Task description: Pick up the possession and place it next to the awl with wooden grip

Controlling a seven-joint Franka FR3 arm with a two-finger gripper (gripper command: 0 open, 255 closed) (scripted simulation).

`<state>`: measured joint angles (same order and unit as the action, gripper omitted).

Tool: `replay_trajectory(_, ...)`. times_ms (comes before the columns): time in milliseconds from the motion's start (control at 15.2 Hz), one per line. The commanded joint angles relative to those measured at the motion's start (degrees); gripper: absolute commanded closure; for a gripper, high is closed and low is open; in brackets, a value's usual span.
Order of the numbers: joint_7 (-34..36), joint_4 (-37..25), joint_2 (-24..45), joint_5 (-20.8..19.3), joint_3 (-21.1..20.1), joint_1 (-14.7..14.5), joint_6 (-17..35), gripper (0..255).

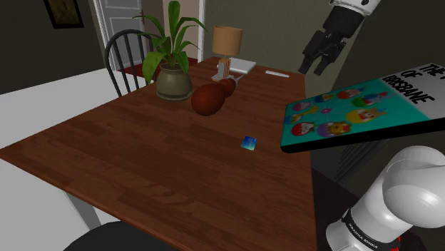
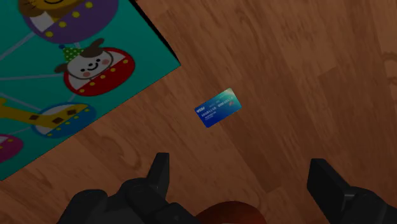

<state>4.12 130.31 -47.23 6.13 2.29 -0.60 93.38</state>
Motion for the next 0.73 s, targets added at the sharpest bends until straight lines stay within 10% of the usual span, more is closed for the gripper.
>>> replay_trajectory(0,0.0,0.0,0.0,0.0,0.0,0.0,0.0,0)
replay_trajectory(660,24.9,9.4,9.4,5.5,-10.5,5.6,13.5,0)
